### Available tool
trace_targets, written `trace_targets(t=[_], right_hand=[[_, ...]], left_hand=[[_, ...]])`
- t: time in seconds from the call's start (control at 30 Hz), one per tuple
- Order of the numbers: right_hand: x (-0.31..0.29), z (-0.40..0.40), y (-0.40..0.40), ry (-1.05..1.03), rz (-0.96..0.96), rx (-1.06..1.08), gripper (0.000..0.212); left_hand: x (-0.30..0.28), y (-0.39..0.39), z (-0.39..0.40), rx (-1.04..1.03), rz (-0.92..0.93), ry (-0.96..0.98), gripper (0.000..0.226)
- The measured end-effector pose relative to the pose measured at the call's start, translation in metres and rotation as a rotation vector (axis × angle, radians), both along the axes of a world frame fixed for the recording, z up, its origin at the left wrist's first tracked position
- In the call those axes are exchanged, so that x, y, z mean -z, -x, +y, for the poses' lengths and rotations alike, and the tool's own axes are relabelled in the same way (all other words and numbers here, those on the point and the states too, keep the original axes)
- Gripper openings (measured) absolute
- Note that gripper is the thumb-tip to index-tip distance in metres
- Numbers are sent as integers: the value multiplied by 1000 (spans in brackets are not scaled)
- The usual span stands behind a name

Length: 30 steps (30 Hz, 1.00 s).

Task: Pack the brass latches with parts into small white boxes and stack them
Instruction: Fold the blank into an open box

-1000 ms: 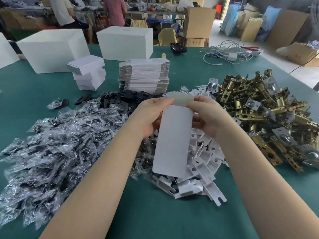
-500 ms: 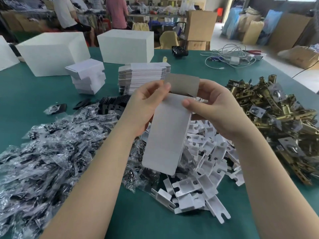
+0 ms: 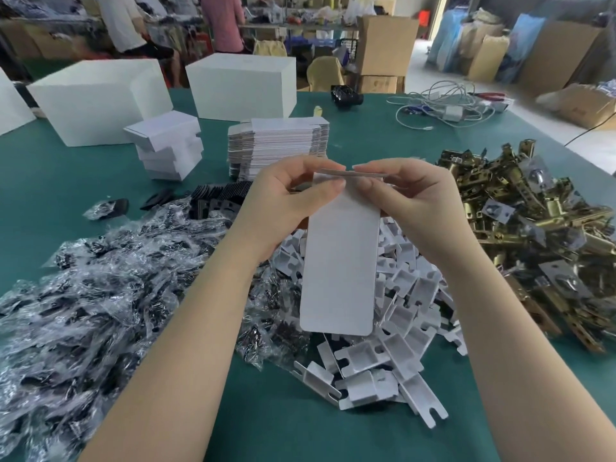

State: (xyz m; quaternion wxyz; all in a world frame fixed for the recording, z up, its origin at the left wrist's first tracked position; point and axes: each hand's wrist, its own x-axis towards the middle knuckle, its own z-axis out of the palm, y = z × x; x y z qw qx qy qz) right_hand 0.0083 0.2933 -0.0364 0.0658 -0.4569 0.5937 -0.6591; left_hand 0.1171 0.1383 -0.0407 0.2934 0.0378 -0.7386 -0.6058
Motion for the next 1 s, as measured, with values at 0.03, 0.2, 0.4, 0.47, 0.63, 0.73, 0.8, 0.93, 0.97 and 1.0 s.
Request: trace_targets(t=[0.03, 0.2, 0.4, 0.47, 0.63, 0.73, 0.8, 0.93, 0.97, 1.0], right_hand=[[0, 0, 0, 0, 0, 3, 19], [0, 0, 0, -27, 22, 27, 17], [0, -2, -3, -61, -29, 75, 9], [0, -2, -2, -70, -46, 99, 6], [3, -3, -1, -204, 82, 171, 10], [0, -2, 0, -142, -18, 196, 13], [-2, -1, 2, -114, -96, 203, 12], [-5, 0, 1, -132, -129, 161, 11], [-6, 0, 0, -124, -135, 162, 12], [-7, 0, 0, -108, -154, 163, 14]], left_hand=[[0, 0, 1, -1, -11, -22, 16], [-1, 3, 3, -33, -74, -120, 19], [-2, 1, 2, 16, -133, -155, 7], [0, 0, 1, 31, -124, -140, 11], [3, 3, 1, -32, -110, -11, 7], [3, 3, 0, 6, -149, -26, 26], [3, 3, -1, 66, -179, -52, 46], [3, 1, 2, 97, -147, -33, 52], [3, 0, 2, 107, -142, -28, 55], [2, 0, 2, 123, -144, -20, 59]])
